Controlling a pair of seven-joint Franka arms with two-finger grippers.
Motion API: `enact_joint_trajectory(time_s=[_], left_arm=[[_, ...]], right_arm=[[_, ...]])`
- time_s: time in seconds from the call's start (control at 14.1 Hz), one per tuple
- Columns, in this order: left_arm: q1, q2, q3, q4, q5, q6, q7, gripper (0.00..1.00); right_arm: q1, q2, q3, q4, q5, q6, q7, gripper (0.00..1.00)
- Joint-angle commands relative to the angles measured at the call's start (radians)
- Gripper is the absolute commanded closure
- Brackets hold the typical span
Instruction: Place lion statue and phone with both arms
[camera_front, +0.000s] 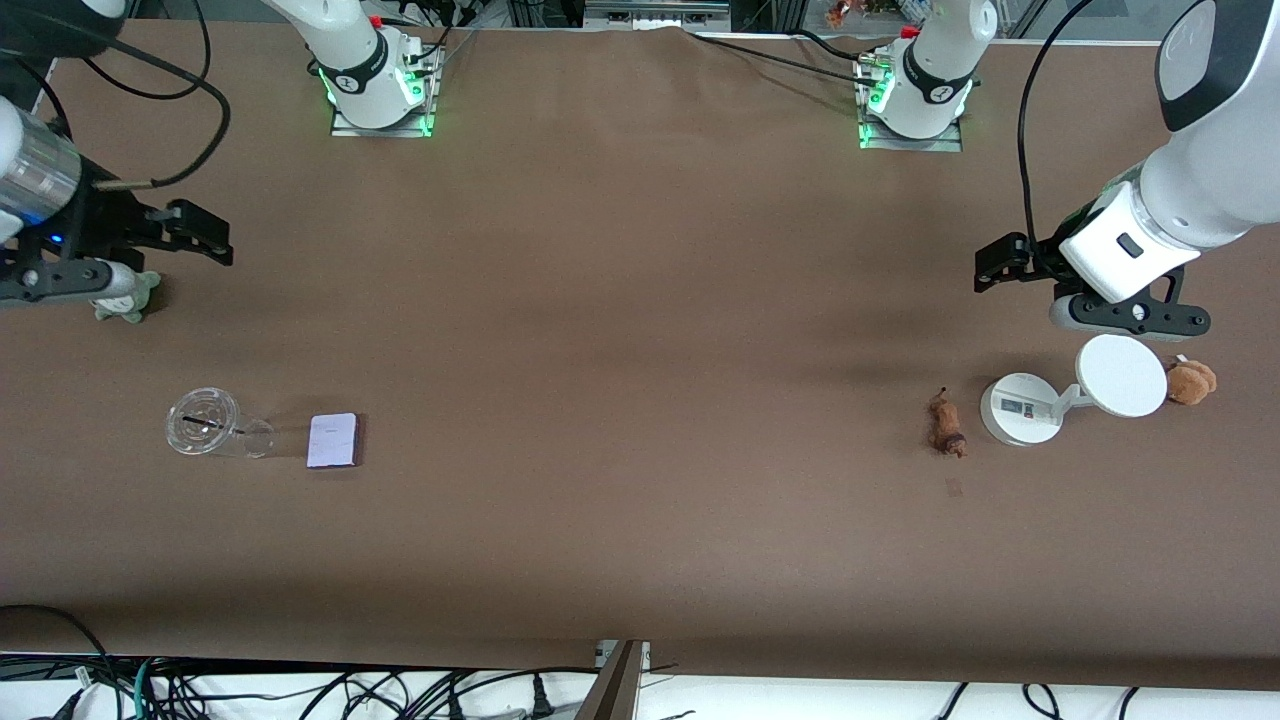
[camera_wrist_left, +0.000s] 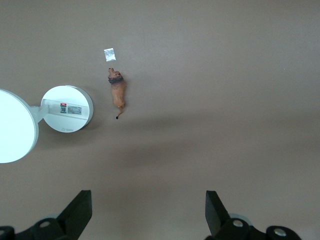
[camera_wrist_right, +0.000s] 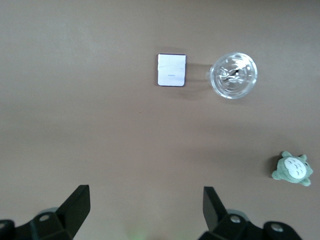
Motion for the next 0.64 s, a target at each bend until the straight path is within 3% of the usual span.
enact_joint_trajectory(time_s=[0.0,0.57], left_arm=[[-0.001,0.013,-0.009,0.027,-0.020,-0.002,0.004,0.00],[-0.010,0.039,-0.006,0.044,-0.019,-0.001,0.005,0.00]], right_arm=[[-0.026,-0.060,0.028,-0.034,-0.022,-0.040,-0.008,0.00],[-0.006,-0.017,0.025,-0.006,-0.042,-0.043,-0.009,0.00]])
